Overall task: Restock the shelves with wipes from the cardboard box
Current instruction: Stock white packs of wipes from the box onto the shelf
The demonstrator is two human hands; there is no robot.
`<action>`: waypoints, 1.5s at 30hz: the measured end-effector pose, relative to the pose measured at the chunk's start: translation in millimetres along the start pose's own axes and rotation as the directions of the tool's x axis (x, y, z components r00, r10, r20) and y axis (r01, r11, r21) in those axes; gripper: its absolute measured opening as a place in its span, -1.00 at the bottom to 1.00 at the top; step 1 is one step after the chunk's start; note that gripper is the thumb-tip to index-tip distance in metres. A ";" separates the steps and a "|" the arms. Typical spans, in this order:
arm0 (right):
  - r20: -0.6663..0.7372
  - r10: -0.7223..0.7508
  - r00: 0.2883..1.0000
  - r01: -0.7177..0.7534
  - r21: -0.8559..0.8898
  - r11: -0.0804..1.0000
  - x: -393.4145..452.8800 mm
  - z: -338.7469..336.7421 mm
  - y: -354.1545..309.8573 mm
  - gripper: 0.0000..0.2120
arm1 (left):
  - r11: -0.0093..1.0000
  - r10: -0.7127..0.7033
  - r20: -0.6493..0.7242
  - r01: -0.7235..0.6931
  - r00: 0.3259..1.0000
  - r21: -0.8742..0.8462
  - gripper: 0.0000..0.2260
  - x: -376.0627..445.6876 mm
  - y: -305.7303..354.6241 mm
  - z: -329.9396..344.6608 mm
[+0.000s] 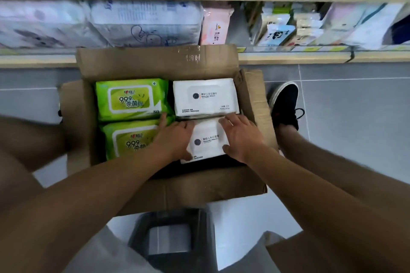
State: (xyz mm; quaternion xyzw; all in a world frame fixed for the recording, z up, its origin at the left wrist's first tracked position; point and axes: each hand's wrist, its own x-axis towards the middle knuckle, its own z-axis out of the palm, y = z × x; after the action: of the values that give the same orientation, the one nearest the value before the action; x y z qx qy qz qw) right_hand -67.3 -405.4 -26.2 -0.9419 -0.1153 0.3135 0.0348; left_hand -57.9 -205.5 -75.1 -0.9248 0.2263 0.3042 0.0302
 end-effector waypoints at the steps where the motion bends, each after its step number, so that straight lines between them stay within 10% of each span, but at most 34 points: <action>1: 0.007 -0.004 1.000 0.005 -0.006 1.000 1.2 1.6 1.9 -0.27 | 1.000 0.003 -0.020 -0.003 1.000 -0.002 -0.09 0.0 0.9 2.5; 10: 0.175 -0.094 0.980 0.105 -0.051 0.993 27.1 16.5 -5.9 -0.07 | 0.975 0.222 -0.451 -0.205 0.864 0.086 -0.38 -16.6 -1.4 42.6; 21: 0.280 -0.109 0.954 0.124 -0.035 0.992 54.3 22.3 -18.1 0.13 | 0.934 0.313 -0.406 -0.357 0.859 -0.035 -0.57 -13.8 -27.7 17.8; 27: 0.203 -0.160 0.966 0.185 -0.109 0.977 43.0 16.0 -17.1 -0.02 | 0.962 0.036 -0.443 -0.151 0.896 -0.226 -0.50 26.8 -47.3 -27.8; 36: 0.017 -0.177 0.984 0.177 -0.159 0.971 13.5 17.8 4.1 -0.16 | 0.945 -0.209 -0.141 0.163 0.968 -0.282 -0.26 86.3 -30.4 -53.1; 45: -0.129 -0.138 0.982 0.130 -0.069 0.989 4.2 44.1 7.8 -0.15 | 0.872 -0.124 -0.040 0.089 0.991 -0.482 -0.33 90.5 -32.4 -61.7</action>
State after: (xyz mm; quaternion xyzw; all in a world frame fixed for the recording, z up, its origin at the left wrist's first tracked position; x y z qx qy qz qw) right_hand -88.9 -412.3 -65.1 -0.9515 -0.1854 0.2431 0.0350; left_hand 54.6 -224.7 -79.7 -0.9247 0.0936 0.3160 -0.1907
